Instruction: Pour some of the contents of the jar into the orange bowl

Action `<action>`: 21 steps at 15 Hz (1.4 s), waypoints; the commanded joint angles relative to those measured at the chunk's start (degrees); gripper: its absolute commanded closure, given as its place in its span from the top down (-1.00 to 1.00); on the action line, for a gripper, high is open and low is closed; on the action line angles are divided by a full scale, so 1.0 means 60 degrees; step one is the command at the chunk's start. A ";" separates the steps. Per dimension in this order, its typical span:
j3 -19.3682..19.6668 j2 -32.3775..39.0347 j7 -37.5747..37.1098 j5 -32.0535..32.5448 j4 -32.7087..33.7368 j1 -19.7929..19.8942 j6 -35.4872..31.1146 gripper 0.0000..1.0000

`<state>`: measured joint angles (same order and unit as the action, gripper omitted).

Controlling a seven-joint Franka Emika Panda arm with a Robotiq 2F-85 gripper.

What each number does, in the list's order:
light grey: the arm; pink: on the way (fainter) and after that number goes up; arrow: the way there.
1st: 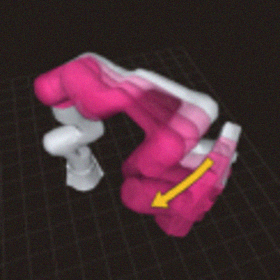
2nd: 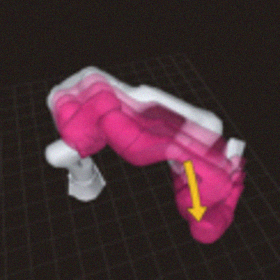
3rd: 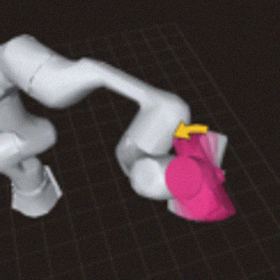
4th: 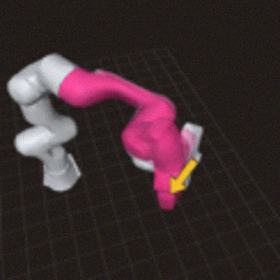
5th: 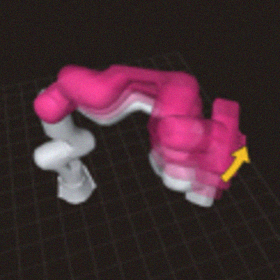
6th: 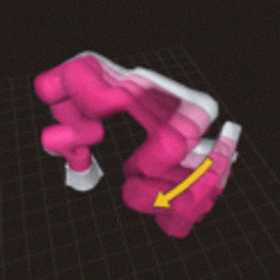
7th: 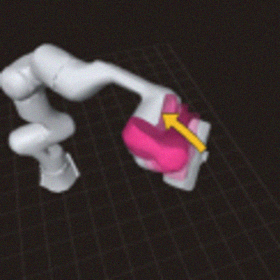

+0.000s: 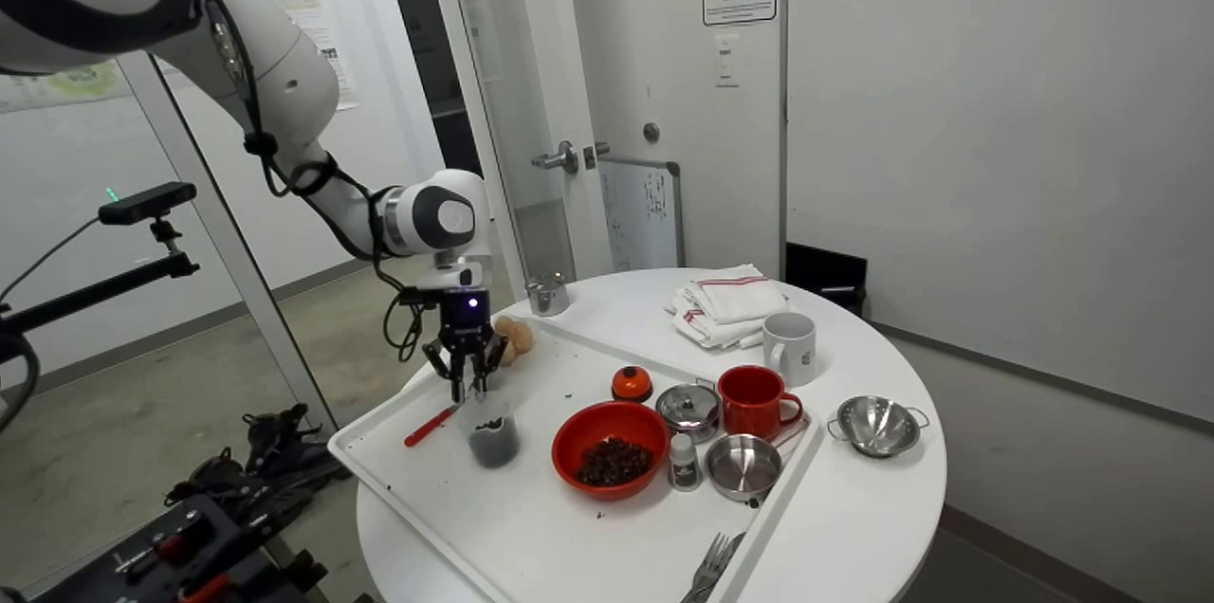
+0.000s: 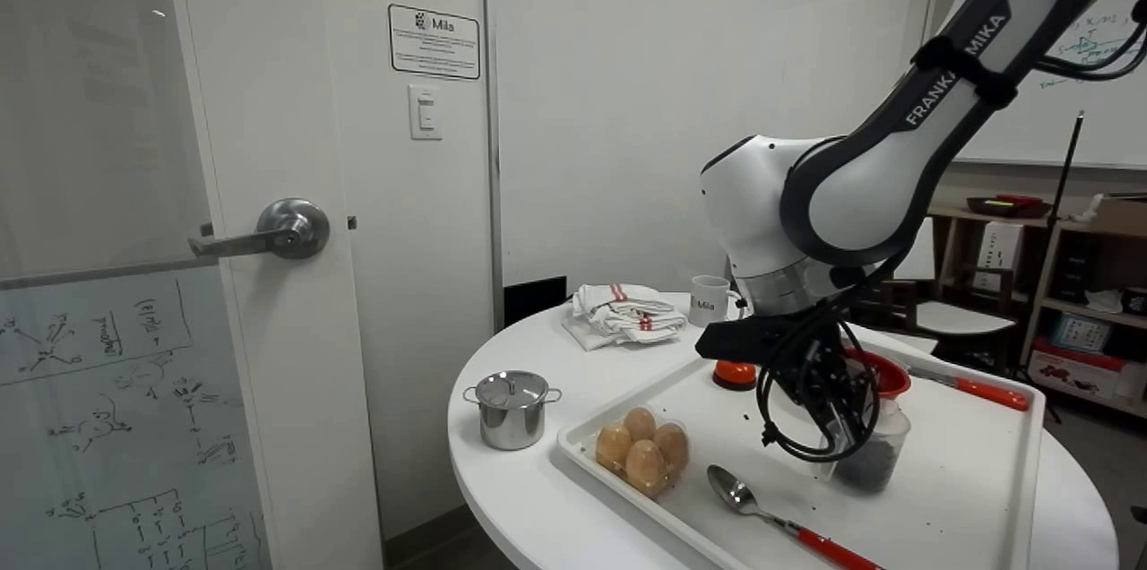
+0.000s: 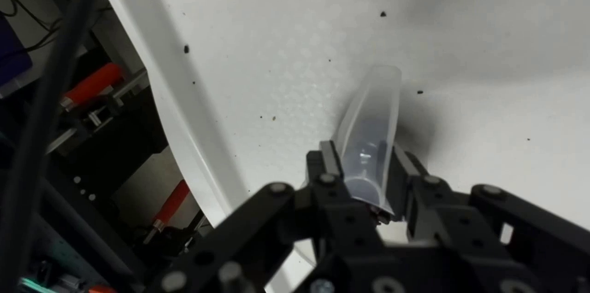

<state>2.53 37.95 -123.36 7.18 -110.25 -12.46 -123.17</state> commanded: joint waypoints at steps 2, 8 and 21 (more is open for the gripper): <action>-0.0159 -0.0851 0.1313 -0.0186 -0.0644 0.0349 -0.0214 -0.77; -0.0154 -0.2097 0.3721 -0.0342 -0.1460 0.0934 -0.0105 -0.77; -0.0053 -0.2498 0.6456 -0.0238 -0.0581 0.1205 0.1778 -0.81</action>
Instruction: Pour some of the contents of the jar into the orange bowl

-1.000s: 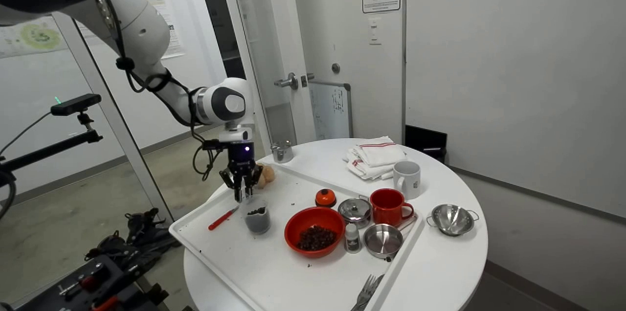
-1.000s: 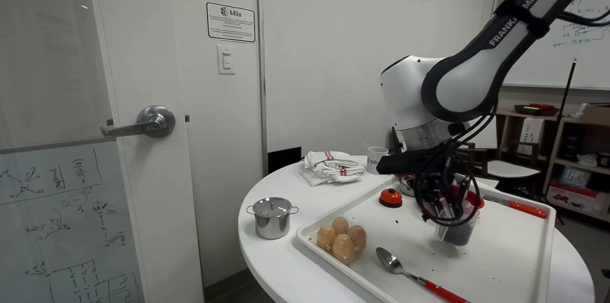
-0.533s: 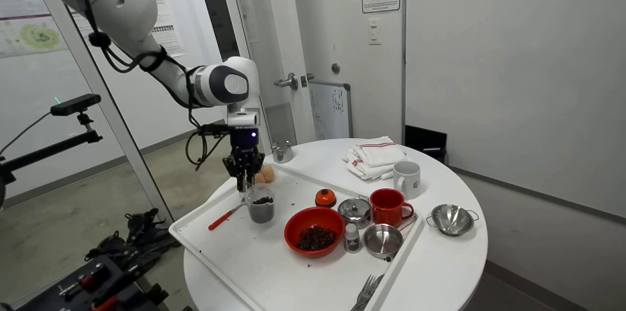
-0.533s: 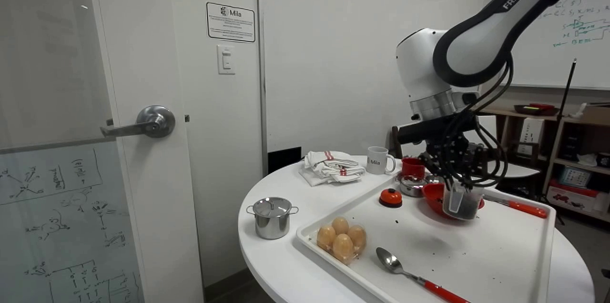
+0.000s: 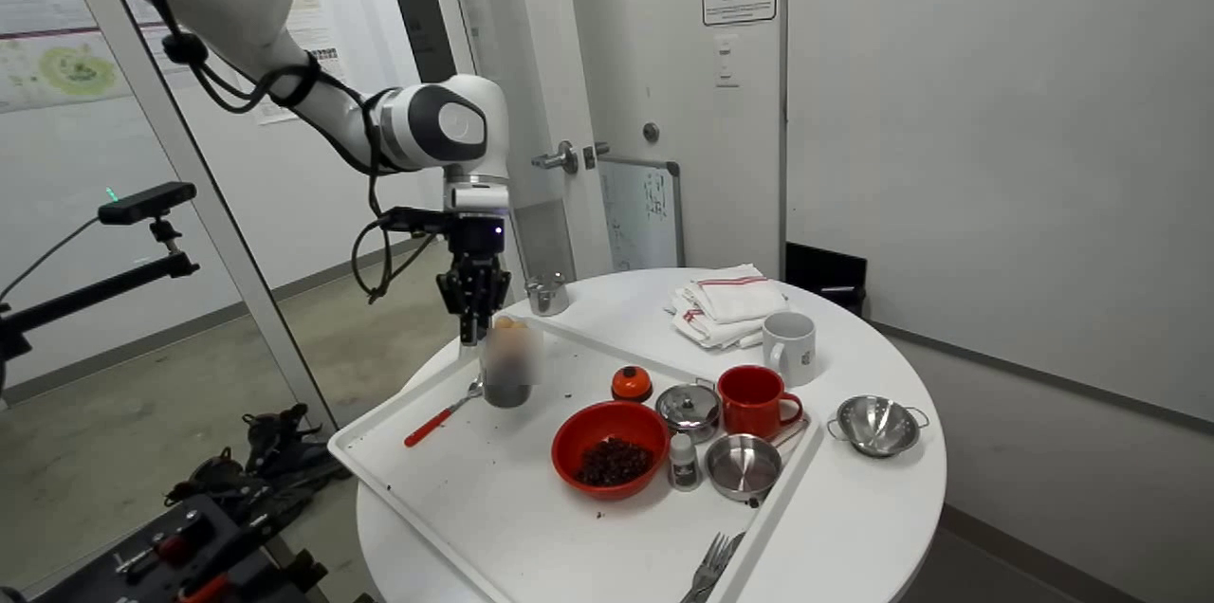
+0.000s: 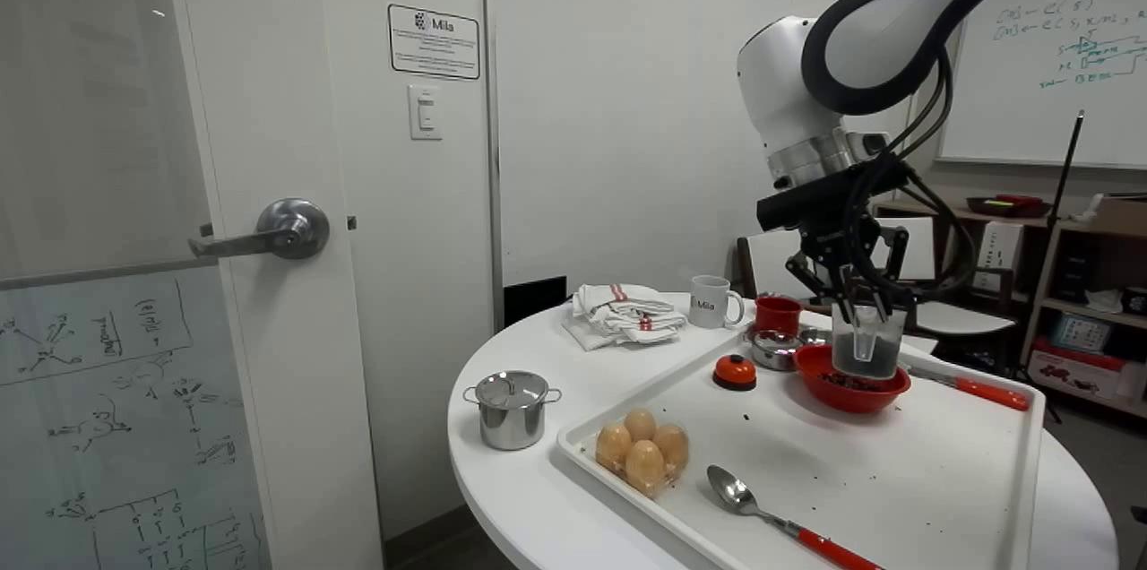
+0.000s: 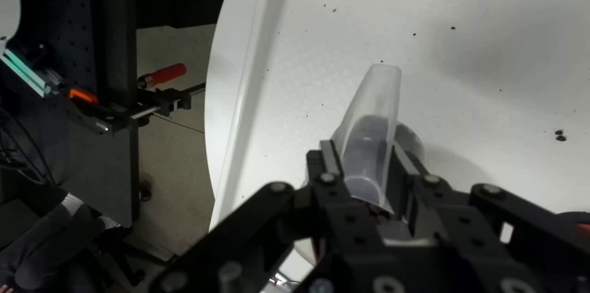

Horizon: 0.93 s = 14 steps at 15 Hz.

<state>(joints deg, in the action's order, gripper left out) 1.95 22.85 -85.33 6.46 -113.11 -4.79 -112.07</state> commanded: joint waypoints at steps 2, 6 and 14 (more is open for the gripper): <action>0.0068 0.0153 0.0070 -0.0471 0.0034 0.0067 0.0004 -0.81; 0.0357 0.0332 0.0050 -0.2112 0.0389 0.0762 0.0230 -0.81; 0.0699 0.0173 0.1226 -0.5604 0.0364 0.2464 0.0095 -0.81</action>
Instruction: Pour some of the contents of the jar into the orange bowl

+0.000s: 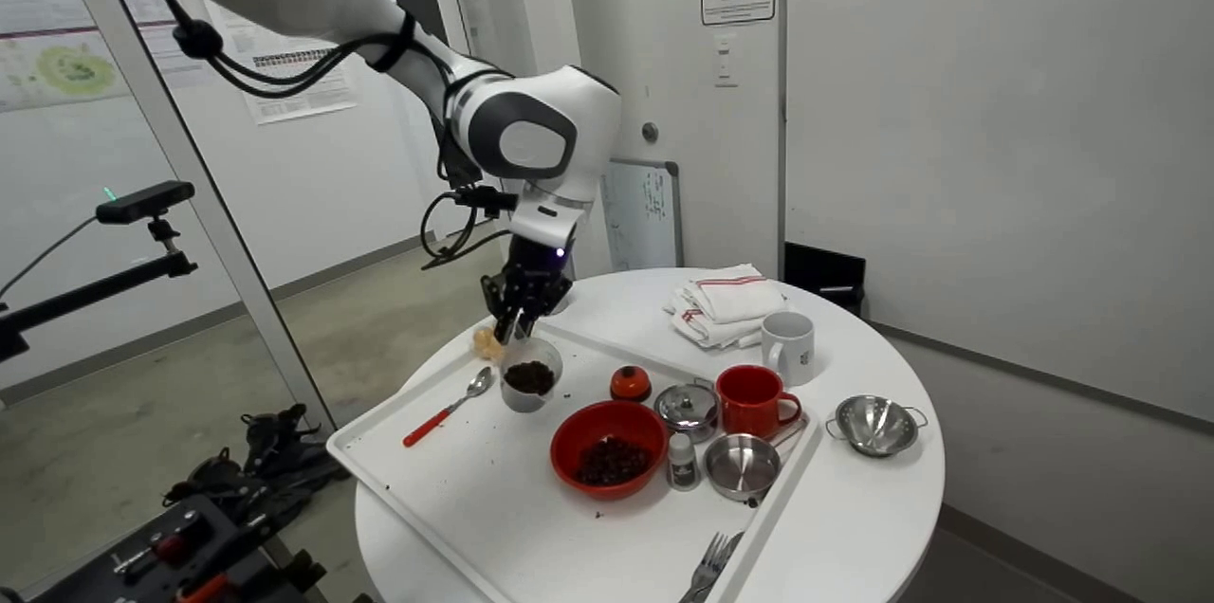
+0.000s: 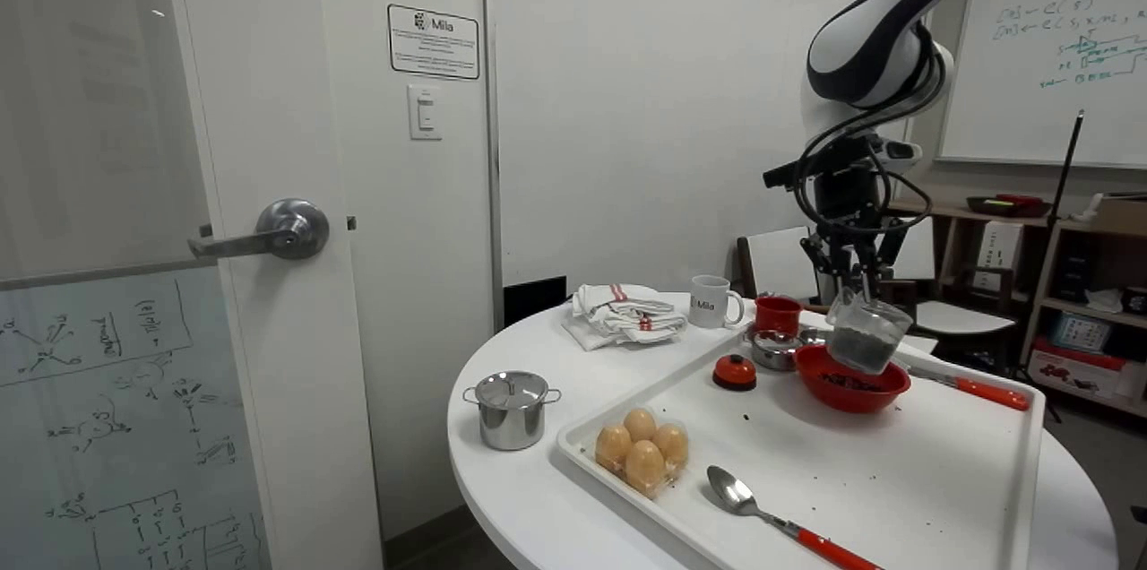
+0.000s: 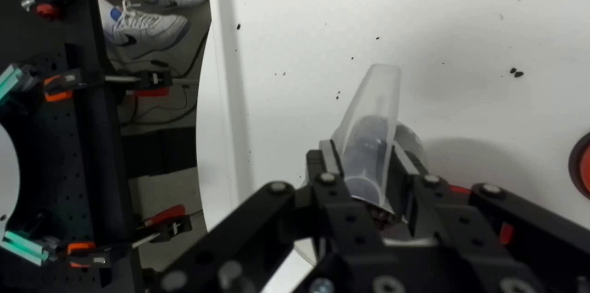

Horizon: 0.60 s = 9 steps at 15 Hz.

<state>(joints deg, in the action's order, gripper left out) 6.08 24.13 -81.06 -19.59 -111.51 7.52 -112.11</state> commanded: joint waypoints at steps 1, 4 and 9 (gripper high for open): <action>0.0040 -0.0060 0.0538 -0.1741 0.0039 0.0542 -0.0017 -0.81; 0.0090 -0.0151 0.0886 -0.3224 -0.0141 0.0963 -0.0194 -0.82; 0.0402 -0.0312 0.2212 -0.5243 -0.0503 0.1329 -0.0319 -0.81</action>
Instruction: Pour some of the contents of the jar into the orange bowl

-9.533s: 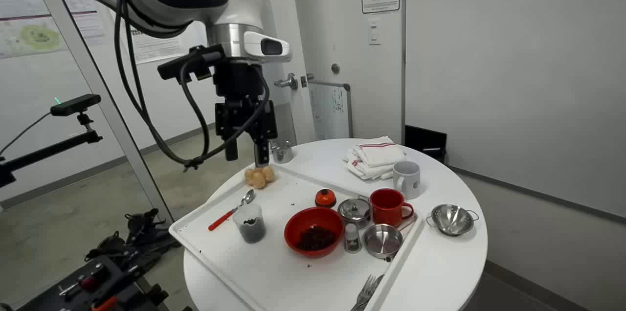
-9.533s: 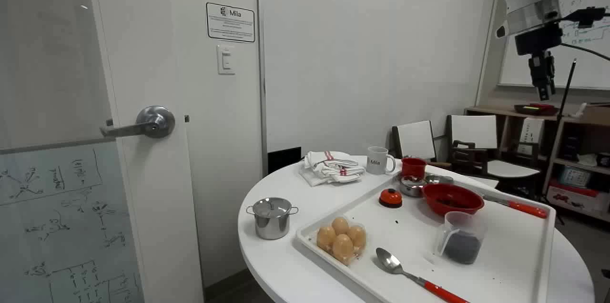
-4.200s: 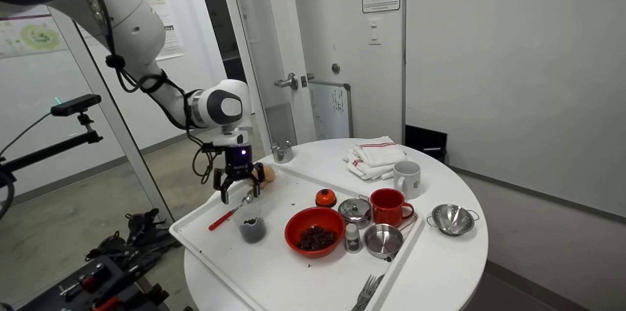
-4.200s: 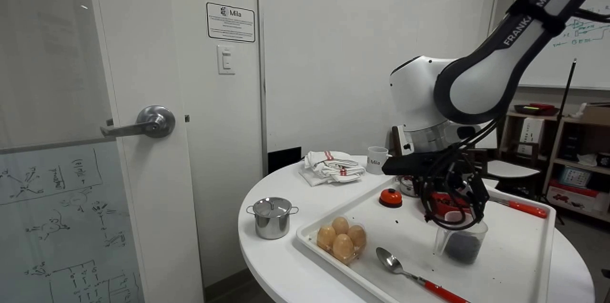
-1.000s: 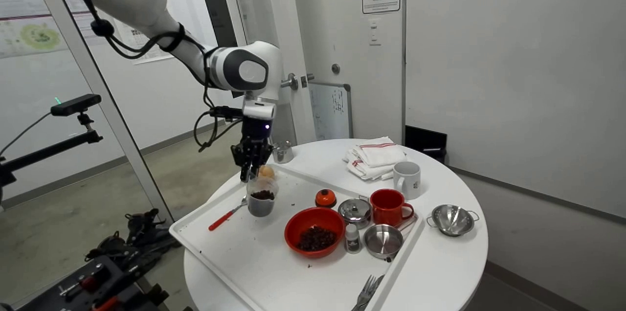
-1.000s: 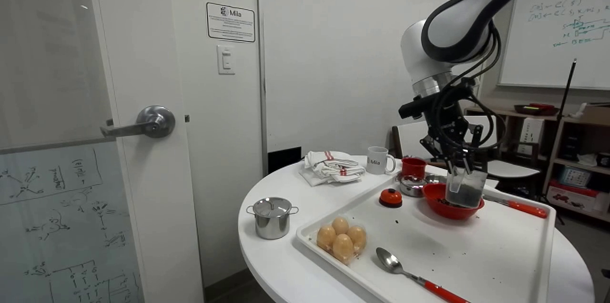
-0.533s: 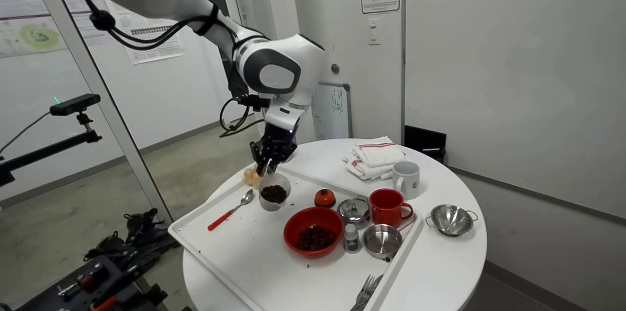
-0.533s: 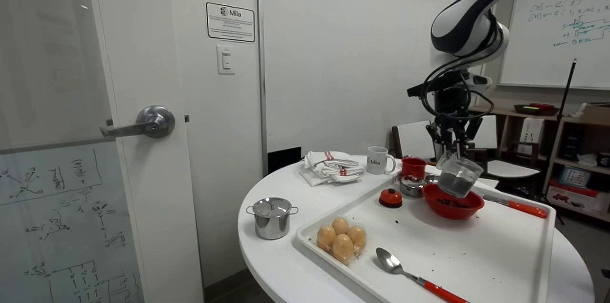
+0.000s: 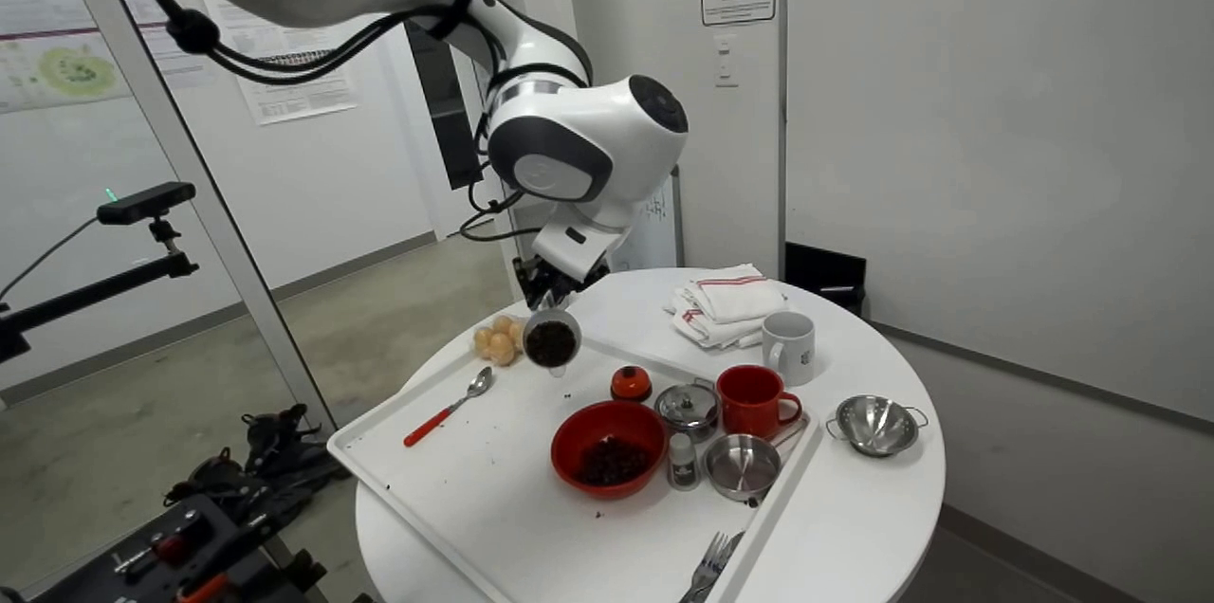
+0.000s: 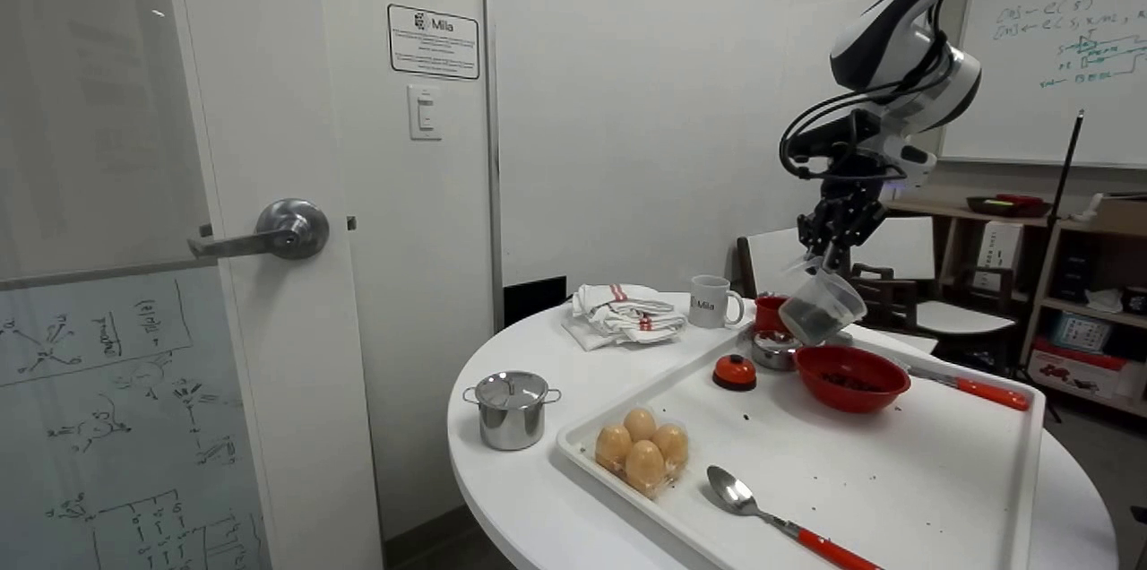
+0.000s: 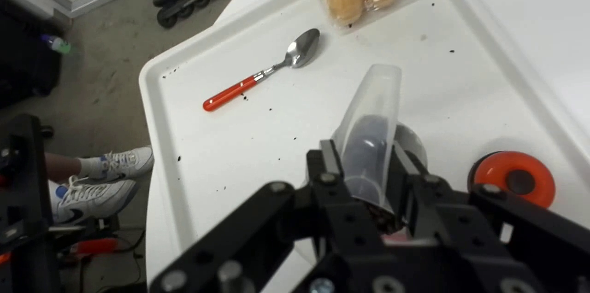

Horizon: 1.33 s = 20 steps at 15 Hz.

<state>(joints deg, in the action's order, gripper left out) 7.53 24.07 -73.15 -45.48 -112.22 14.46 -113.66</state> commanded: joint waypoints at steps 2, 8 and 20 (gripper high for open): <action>0.0357 -0.0351 0.1581 -0.1402 -0.0511 0.0342 0.0125 -0.81; 0.0884 -0.0430 0.3583 -0.2091 -0.0995 0.0703 0.0840 -0.81; 0.1541 -0.0355 0.6241 -0.3557 -0.1497 0.1162 0.2588 -0.81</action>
<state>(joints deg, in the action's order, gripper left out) 15.95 22.51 -39.97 -64.68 -120.95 20.28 -102.58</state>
